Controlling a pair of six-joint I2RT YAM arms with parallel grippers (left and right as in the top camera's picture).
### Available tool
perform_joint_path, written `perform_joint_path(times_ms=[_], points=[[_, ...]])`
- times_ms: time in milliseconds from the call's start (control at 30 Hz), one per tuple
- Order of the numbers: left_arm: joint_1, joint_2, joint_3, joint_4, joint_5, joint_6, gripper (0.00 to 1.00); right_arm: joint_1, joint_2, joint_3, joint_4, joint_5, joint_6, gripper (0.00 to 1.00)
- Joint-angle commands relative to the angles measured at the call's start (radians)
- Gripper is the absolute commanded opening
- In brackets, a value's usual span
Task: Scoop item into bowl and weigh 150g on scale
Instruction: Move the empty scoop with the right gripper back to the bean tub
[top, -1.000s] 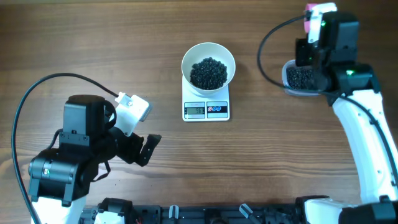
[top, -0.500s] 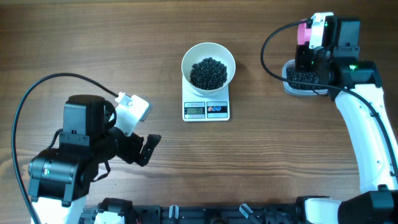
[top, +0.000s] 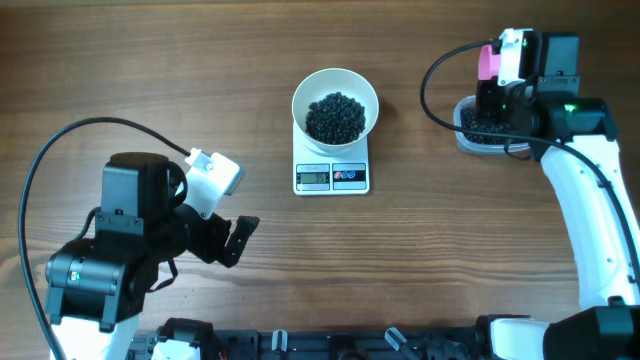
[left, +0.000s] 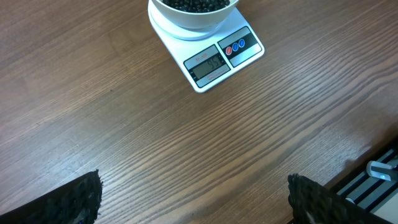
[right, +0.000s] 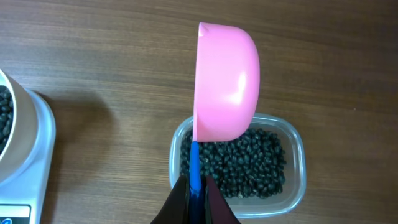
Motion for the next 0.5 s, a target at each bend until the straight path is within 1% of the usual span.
perform_joint_path(times_ms=[0,100,167,267,300,367,467], points=[[0.007,-0.002,0.015,0.003,-0.006,0.02,1.0,-0.031,0.005,0.019,0.004,-0.013,-0.032,0.04],[0.007,-0.002,0.015,0.003,-0.006,0.02,1.0,-0.05,0.006,0.019,0.063,-0.014,-0.02,0.04],[0.007,-0.002,0.015,0.003,-0.006,0.02,1.0,-0.05,0.006,0.018,0.142,-0.034,-0.019,0.04],[0.007,-0.002,0.015,0.003,-0.006,0.02,1.0,-0.05,0.01,0.018,0.281,-0.079,0.06,0.04],[0.007,-0.002,0.015,0.003,-0.006,0.02,1.0,-0.05,0.013,0.018,0.309,-0.103,0.066,0.04],[0.007,-0.002,0.015,0.003,-0.006,0.02,1.0,-0.05,0.02,0.018,0.323,-0.154,0.066,0.04],[0.007,-0.002,0.015,0.003,-0.006,0.02,1.0,-0.05,0.017,0.018,0.276,-0.155,0.067,0.04]])
